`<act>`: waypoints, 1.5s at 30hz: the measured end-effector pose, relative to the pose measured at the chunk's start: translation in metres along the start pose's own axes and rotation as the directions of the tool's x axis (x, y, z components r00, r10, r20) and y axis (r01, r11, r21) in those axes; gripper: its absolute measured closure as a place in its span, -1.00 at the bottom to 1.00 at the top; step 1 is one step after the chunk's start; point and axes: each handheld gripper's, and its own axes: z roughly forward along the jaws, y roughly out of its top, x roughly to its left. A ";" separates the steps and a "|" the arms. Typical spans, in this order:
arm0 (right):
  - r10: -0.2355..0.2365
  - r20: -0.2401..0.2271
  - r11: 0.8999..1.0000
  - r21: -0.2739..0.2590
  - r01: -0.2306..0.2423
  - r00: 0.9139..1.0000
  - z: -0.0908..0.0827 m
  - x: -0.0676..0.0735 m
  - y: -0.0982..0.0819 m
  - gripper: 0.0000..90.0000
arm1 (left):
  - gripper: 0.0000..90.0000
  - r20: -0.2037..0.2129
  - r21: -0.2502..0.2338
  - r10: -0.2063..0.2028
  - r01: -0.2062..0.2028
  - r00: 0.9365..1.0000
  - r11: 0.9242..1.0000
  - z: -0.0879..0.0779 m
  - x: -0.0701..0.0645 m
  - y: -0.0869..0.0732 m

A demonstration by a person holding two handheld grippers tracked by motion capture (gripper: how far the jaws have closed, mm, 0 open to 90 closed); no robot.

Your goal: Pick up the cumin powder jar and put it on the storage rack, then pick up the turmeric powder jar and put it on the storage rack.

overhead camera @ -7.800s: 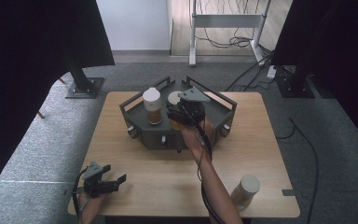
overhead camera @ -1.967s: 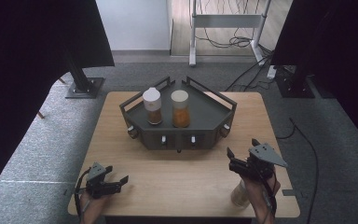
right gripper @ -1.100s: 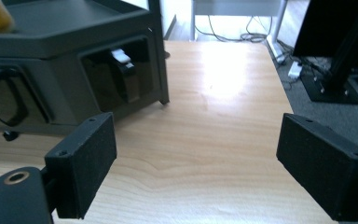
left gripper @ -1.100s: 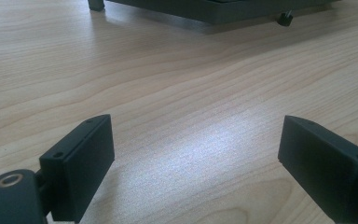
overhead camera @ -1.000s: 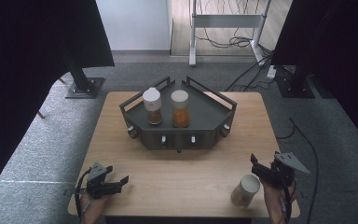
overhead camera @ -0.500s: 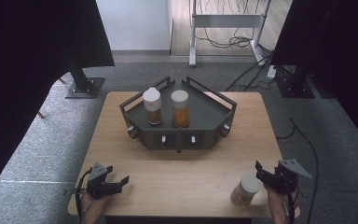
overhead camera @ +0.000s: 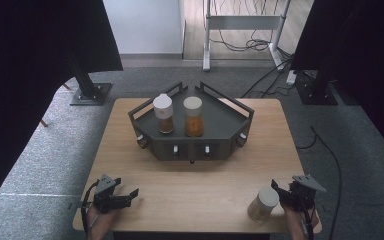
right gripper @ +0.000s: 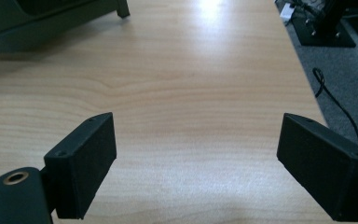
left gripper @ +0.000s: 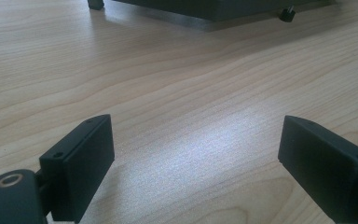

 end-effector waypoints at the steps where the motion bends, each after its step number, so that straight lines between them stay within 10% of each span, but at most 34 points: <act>1: -0.004 0.001 1.000 0.006 0.004 1.000 0.001 0.000 -0.001 -0.75 | -0.76 0.000 0.000 0.000 0.000 1.000 1.000 0.000 0.000 0.000; 31: 0.024 -0.003 0.999 0.030 -0.024 1.000 0.004 -0.002 -0.007 -0.76 | -0.76 0.003 0.003 0.013 -0.013 1.000 1.000 0.000 -0.001 0.000; 45: 0.014 0.007 0.999 -0.034 -0.014 1.000 -0.026 -0.001 -0.019 -0.76 | -0.76 0.003 0.004 0.013 -0.013 1.000 1.000 0.001 -0.001 0.001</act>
